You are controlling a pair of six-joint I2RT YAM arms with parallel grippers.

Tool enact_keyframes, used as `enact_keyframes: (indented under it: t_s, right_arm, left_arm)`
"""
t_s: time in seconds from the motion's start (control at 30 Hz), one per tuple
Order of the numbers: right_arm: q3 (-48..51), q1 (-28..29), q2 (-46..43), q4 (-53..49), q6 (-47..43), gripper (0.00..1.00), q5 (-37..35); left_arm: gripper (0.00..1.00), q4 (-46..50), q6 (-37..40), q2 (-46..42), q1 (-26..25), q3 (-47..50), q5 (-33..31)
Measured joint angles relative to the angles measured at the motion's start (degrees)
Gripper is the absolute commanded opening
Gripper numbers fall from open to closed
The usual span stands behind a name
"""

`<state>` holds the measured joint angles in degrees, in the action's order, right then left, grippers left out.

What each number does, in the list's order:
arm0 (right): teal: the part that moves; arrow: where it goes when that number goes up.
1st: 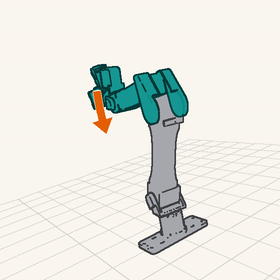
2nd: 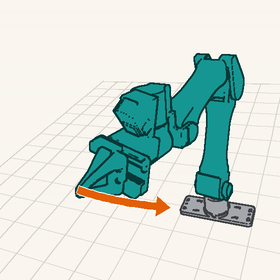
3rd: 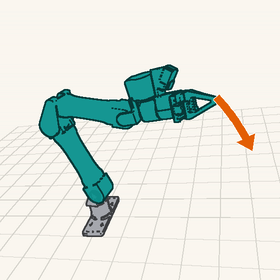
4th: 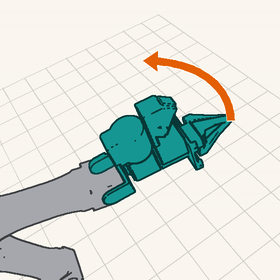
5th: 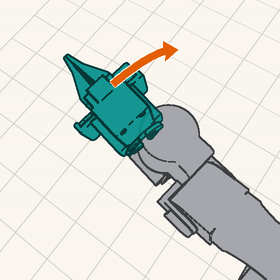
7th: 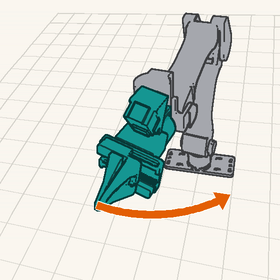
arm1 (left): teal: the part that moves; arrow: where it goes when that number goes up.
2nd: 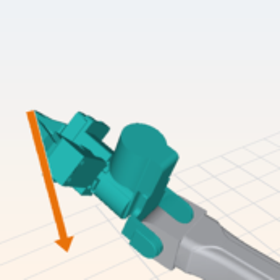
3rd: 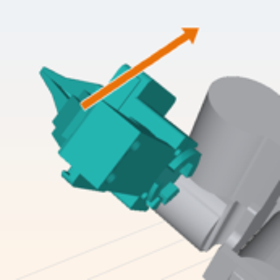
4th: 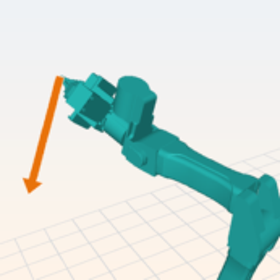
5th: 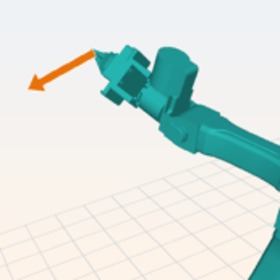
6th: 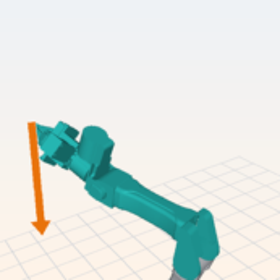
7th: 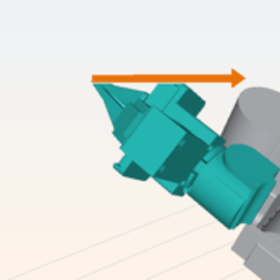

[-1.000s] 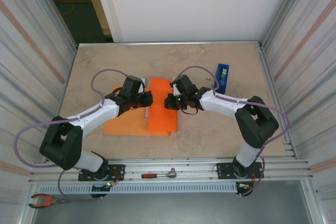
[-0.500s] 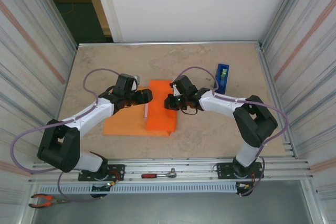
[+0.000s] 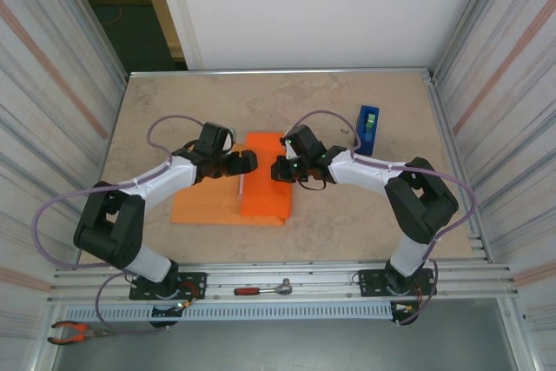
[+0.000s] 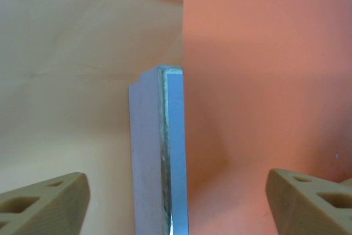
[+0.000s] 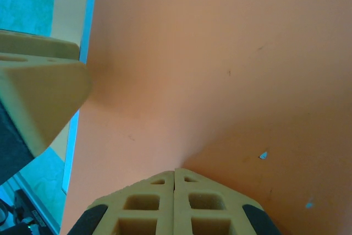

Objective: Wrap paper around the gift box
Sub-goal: First fold the wrapping paper around the gift box.

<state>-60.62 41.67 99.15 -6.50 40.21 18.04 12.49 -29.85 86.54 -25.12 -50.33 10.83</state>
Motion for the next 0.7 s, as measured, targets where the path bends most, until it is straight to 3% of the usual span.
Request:
enact_keyframes:
  t_s: [0.13,0.3,0.37,0.53,0.7]
  right_arm:
    - [0.00,0.00,0.04,0.00,0.00,0.00,0.02]
    - [-0.24,-0.48,0.09,-0.17,-0.04,0.00,0.50]
    - [-0.46,-0.90,0.04,-0.59,-0.11,0.00,1.14]
    - [-0.50,-3.56,-2.47,-1.53,-0.11,0.15,1.22]
    - [0.00,-6.84,-8.17,-0.94,0.04,0.12,1.11]
  left_arm:
    - [0.50,-2.84,-0.98,-0.04,-0.52,2.86,0.63]
    - [0.34,-5.44,-2.01,-0.48,-1.62,3.65,0.48]
    - [0.33,-6.08,-2.08,-0.48,-1.75,3.82,0.46]
    - [0.32,-7.30,-2.36,-0.72,-2.62,4.35,-0.44]
    - [0.31,-8.31,-2.82,-1.20,-3.15,5.11,-1.77]
